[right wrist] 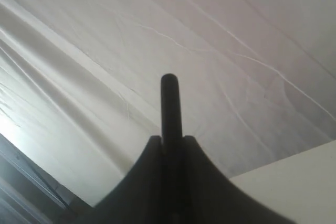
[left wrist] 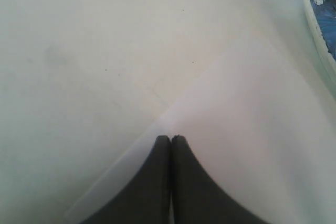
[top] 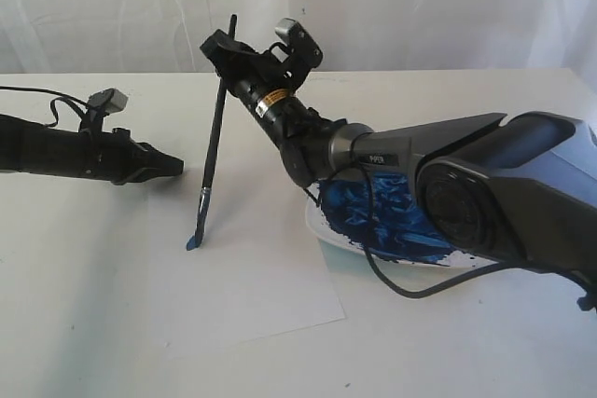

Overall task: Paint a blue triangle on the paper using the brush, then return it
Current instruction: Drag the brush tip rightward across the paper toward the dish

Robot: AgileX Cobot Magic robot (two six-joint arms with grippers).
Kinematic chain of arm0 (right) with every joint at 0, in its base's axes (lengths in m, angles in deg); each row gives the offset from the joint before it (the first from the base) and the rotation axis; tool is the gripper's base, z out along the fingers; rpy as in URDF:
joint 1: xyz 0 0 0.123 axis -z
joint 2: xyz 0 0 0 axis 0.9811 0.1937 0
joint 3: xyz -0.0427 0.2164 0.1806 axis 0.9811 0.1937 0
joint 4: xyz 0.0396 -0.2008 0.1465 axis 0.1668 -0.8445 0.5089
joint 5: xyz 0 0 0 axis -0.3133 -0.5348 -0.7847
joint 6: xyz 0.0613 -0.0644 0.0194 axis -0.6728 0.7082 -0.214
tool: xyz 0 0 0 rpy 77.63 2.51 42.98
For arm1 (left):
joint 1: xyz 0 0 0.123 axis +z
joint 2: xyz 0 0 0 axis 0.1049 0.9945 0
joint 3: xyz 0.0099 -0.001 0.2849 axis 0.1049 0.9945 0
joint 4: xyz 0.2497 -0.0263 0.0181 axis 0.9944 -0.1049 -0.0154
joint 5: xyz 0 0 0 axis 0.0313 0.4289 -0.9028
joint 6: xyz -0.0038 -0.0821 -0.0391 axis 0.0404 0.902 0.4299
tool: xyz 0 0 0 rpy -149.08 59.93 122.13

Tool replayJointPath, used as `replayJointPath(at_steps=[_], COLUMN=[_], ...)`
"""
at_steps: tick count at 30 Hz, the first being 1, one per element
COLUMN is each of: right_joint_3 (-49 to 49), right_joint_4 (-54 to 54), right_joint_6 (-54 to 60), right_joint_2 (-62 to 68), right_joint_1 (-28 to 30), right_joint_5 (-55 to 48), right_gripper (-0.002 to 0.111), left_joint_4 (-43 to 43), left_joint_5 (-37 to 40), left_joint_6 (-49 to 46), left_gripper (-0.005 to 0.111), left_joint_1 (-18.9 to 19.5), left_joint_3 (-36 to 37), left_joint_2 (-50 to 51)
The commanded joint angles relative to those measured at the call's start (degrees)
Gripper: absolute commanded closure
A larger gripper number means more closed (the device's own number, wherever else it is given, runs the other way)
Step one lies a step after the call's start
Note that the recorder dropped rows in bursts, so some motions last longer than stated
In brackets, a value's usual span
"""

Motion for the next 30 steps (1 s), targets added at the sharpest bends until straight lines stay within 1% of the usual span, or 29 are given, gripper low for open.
replayJointPath(at_steps=[1, 6, 8, 12, 17, 22, 25, 30], right_joint_3=[-0.2, -0.2, -0.3, -0.3, -0.3, -0.3, -0.3, -0.3], right_joint_4=[1.4, 4.8, 4.8, 4.8, 4.1, 4.0, 4.0, 4.0], right_joint_6=[4.0, 5.9, 6.0, 6.5, 6.1, 4.5, 1.8, 0.7], right_joint_2=[0.0, 2.0, 3.0, 3.0, 1.9, 1.3, 1.3, 1.3], right_joint_1=[-0.5, -1.5, -1.5, -1.3, 0.8, 1.6, 2.3, 3.6], right_joint_5=[2.8, 5.0, 7.8, 9.5, 7.6, 6.2, 3.9, 3.6], right_gripper=[0.108, 0.108, 0.108, 0.108, 0.108, 0.108, 0.108, 0.108], left_joint_4=[1.6, 1.6, 1.7, 1.7, 2.1, 2.1, 2.1, 2.1], left_joint_5=[-3.9, -3.9, -3.9, -3.9, -3.9, -4.3, -4.7, -4.5], left_joint_6=[0.0, 0.0, 0.0, 0.0, 0.0, 0.0, 0.0, 0.0], left_gripper=[0.107, 0.107, 0.107, 0.107, 0.107, 0.107, 0.107, 0.107], left_joint_1=[0.1, 0.1, 0.1, 0.1, 0.1, 0.1, 0.1, 0.1], left_joint_3=[0.5, 0.5, 0.5, 0.5, 0.5, 0.5, 0.5, 0.5], left_joint_2=[0.7, 0.7, 0.7, 0.7, 0.7, 0.7, 0.7, 0.7])
